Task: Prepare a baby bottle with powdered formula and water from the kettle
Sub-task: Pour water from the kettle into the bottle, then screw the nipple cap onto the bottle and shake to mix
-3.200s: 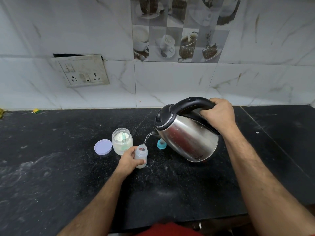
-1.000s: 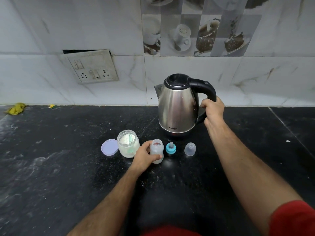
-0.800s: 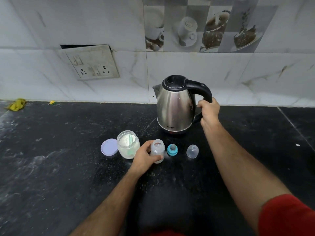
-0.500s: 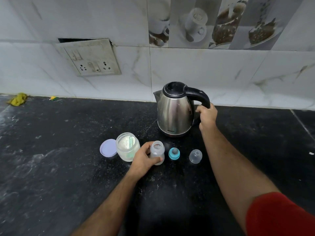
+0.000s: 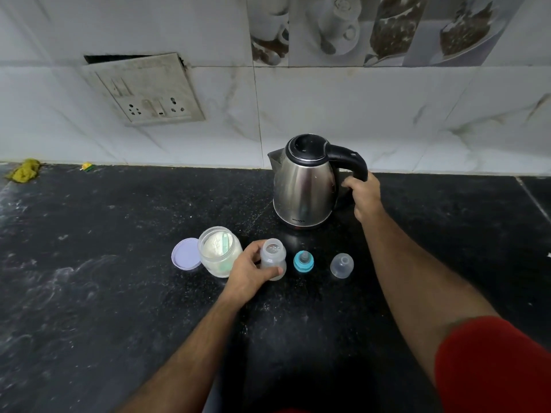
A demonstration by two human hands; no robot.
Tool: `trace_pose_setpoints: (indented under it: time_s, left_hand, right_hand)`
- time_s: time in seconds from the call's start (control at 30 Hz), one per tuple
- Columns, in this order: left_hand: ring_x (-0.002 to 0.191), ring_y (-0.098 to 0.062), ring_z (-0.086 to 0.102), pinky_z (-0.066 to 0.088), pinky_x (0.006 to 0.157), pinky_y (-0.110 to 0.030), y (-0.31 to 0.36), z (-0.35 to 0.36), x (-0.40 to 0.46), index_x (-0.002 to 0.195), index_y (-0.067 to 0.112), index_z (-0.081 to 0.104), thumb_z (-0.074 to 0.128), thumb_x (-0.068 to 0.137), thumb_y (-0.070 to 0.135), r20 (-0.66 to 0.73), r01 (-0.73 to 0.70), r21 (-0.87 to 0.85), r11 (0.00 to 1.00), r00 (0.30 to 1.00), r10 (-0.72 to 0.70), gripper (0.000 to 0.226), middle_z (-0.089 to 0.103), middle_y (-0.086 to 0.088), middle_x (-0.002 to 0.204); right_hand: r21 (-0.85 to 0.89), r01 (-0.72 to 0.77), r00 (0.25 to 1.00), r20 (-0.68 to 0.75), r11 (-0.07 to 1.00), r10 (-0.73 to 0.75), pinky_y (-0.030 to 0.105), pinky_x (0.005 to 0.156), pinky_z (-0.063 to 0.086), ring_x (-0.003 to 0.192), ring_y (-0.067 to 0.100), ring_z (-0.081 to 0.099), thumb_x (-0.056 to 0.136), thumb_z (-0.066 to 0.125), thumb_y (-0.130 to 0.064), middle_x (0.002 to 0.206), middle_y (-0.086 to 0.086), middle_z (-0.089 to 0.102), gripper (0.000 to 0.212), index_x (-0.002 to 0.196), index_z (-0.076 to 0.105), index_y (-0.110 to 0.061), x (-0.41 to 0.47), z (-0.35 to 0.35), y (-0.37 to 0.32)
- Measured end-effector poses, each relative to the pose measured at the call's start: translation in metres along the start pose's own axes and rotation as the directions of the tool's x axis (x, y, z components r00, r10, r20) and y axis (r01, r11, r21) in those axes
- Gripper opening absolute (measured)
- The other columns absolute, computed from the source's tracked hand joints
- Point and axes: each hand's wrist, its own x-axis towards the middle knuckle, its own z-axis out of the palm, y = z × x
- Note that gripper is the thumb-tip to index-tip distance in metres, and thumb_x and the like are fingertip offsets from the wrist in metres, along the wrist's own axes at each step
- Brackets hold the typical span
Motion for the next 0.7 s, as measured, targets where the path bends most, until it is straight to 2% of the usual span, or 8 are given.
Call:
trace_pose_setpoints:
  time_s: [0.03,0.13,0.2,0.27,0.37,0.47,0.57,0.7]
  left_hand:
    - [0.103,-0.001,0.064,0.047,0.086,-0.010,0.001,0.000,0.000,0.116,0.024,0.060,0.084,0.072,0.004,0.001,-0.001,0.001,1.000,1.000,0.001,0.054,0.070,0.009,0.112]
    - [0.102,-0.001,0.063,0.046,0.084,-0.009,0.004,-0.001,-0.003,0.116,0.022,0.060,0.083,0.072,0.001,-0.008,-0.012,0.000,1.000,1.000,0.012,0.054,0.069,0.008,0.112]
    - [0.101,-0.002,0.063,0.047,0.086,-0.012,0.006,-0.001,-0.007,0.116,0.022,0.060,0.083,0.072,0.001,-0.014,-0.020,-0.004,1.000,1.000,0.019,0.054,0.069,0.008,0.111]
    - [0.098,0.000,0.063,0.048,0.084,-0.011,0.007,-0.001,-0.013,0.116,0.022,0.060,0.082,0.073,-0.001,-0.016,-0.029,-0.016,0.999,0.999,0.029,0.053,0.069,0.008,0.110]
    - [0.098,-0.001,0.063,0.049,0.084,-0.011,0.005,-0.001,-0.024,0.113,0.024,0.059,0.081,0.074,-0.003,-0.014,-0.047,-0.033,0.998,0.999,0.046,0.052,0.068,0.008,0.109]
    - [0.099,-0.003,0.063,0.049,0.084,-0.011,0.001,-0.001,-0.037,0.113,0.023,0.059,0.080,0.074,-0.004,-0.010,-0.053,-0.038,0.998,0.999,0.053,0.052,0.068,0.007,0.110]
    - [0.095,0.005,0.063,0.047,0.082,-0.009,-0.007,0.001,-0.052,0.112,0.024,0.060,0.080,0.074,-0.004,0.000,-0.061,-0.022,0.998,0.998,0.061,0.051,0.068,0.010,0.108]
    - [0.102,-0.003,0.065,0.050,0.092,-0.020,-0.022,0.001,-0.069,0.109,0.032,0.061,0.082,0.072,-0.002,0.005,-0.056,-0.003,0.998,0.998,0.056,0.054,0.070,0.009,0.110]
  right_hand:
    - [-0.027,0.014,1.000,0.021,1.000,-0.014,0.032,0.072,0.046,0.077,0.018,0.055,0.072,0.063,0.005,0.078,0.003,0.057,0.021,0.083,0.061,-0.012,0.001,-0.002,0.000]
    - [-0.108,0.043,0.997,0.065,0.993,-0.036,0.025,0.076,0.047,0.086,0.011,0.057,0.074,0.069,0.002,0.094,0.000,0.056,0.049,0.119,0.051,-0.007,-0.006,-0.012,-0.002]
    - [-0.178,0.067,0.998,0.023,0.982,-0.064,0.018,0.075,0.045,0.092,0.008,0.055,0.080,0.068,0.005,0.104,-0.002,0.054,0.061,0.133,0.041,-0.009,-0.016,-0.020,0.001]
    - [-0.230,0.114,0.992,-0.033,0.966,-0.125,0.018,0.083,0.048,0.104,0.012,0.055,0.082,0.069,0.002,0.119,0.003,0.054,0.068,0.141,0.038,-0.011,-0.030,-0.029,0.007]
    - [-0.309,0.191,0.975,-0.053,0.932,-0.217,0.028,0.094,0.050,0.110,0.016,0.056,0.082,0.073,-0.006,0.125,0.005,0.054,0.066,0.140,0.042,-0.012,-0.059,-0.040,0.015]
    - [-0.319,0.234,0.967,-0.023,0.918,-0.254,0.026,0.087,0.052,0.096,0.011,0.060,0.084,0.070,-0.006,0.111,0.000,0.060,0.049,0.130,0.052,-0.012,-0.093,-0.046,0.020]
    - [-0.324,0.259,0.965,0.040,0.910,-0.261,0.021,0.077,0.052,0.079,0.009,0.060,0.084,0.067,-0.001,0.098,0.004,0.066,0.027,0.107,0.062,-0.013,-0.122,-0.044,0.028]
    - [-0.375,0.236,0.971,0.127,0.897,-0.202,0.018,0.071,0.050,0.069,0.006,0.059,0.084,0.066,0.000,0.097,0.006,0.068,0.021,0.100,0.065,-0.014,-0.154,-0.036,0.045]
